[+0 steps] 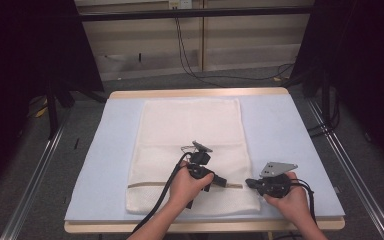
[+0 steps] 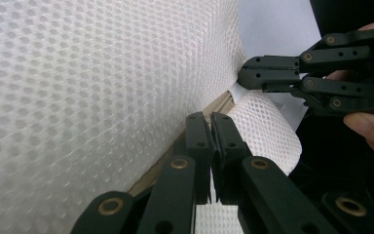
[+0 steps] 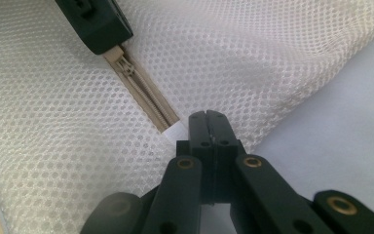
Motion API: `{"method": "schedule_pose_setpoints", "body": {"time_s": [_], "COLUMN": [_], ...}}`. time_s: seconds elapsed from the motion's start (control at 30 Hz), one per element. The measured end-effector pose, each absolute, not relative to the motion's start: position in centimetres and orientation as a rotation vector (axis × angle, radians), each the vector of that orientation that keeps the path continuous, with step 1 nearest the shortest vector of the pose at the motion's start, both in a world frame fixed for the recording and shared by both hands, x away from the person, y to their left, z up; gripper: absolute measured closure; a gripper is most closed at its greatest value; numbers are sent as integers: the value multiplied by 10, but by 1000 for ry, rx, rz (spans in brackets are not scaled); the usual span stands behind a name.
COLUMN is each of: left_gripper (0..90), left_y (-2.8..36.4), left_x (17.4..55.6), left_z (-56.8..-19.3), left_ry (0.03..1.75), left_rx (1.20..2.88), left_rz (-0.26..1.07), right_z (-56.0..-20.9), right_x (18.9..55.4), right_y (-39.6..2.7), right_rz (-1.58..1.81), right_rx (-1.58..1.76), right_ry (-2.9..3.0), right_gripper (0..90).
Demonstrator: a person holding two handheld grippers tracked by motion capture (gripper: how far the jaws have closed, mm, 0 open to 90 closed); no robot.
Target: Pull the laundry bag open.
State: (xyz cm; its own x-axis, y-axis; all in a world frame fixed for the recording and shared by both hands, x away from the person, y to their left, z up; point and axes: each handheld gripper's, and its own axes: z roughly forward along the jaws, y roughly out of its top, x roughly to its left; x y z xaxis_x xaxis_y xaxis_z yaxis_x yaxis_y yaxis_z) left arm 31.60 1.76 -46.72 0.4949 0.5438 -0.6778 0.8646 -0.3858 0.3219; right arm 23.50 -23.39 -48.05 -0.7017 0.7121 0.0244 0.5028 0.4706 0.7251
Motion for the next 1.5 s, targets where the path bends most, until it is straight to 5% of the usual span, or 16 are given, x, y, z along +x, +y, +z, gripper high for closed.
{"method": "schedule_pose_setpoints", "body": {"time_s": [1.5], "left_gripper": [874], "left_y": [72], "left_x": [320], "left_z": [-465], "left_ry": [1179], "left_rx": [2027], "left_rz": [-637], "right_z": [-480], "right_x": [234], "right_y": [-233], "right_rz": [1052], "right_rx": [1038], "right_ry": [2439], "right_gripper": [900]}}
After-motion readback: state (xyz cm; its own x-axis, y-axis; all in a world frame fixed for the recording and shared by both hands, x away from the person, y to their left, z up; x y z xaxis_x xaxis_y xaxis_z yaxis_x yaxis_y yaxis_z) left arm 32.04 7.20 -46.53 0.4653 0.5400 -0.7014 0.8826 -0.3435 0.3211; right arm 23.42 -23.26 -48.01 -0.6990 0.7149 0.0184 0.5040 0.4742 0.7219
